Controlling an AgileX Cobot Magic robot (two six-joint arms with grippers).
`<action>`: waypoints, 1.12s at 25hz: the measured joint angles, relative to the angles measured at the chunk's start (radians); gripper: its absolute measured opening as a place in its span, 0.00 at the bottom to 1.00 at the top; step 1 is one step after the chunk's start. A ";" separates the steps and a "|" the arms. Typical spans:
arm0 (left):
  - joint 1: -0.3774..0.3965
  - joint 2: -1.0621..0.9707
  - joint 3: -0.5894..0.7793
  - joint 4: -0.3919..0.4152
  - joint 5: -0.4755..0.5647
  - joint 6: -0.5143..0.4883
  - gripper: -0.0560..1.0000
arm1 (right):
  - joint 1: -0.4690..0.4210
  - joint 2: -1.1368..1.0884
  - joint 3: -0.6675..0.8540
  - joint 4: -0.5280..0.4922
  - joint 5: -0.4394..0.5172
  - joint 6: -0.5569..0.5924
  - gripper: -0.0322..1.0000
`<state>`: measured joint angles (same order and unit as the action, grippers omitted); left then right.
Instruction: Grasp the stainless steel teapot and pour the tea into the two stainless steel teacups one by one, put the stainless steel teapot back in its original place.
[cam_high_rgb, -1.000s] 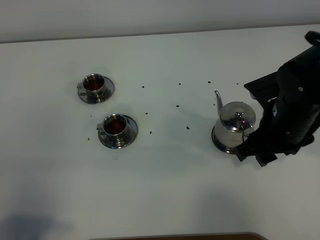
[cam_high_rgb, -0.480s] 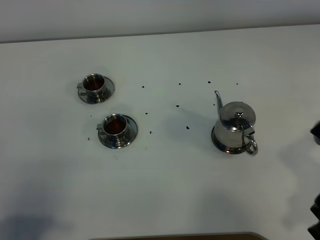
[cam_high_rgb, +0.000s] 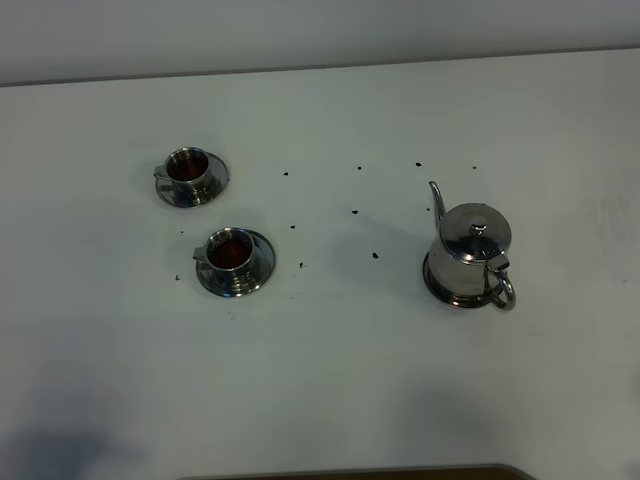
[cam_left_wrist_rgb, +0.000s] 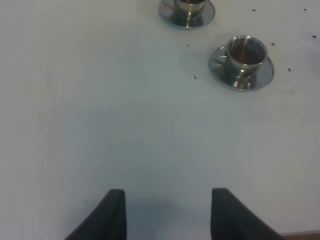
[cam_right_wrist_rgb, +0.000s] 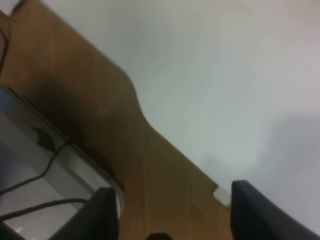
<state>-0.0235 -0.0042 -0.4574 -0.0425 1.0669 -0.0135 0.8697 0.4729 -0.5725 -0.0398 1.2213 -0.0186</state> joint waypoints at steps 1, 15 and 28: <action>0.000 0.000 0.000 0.000 0.000 0.000 0.48 | 0.000 -0.016 0.004 0.008 -0.005 -0.011 0.51; 0.000 0.000 0.000 0.000 0.000 0.000 0.48 | -0.051 -0.041 0.044 0.103 -0.092 -0.026 0.44; 0.000 0.000 0.000 0.000 0.000 0.000 0.48 | -0.531 -0.210 0.049 0.106 -0.107 -0.026 0.35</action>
<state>-0.0235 -0.0042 -0.4574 -0.0425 1.0669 -0.0135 0.3389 0.2628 -0.5237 0.0666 1.1140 -0.0447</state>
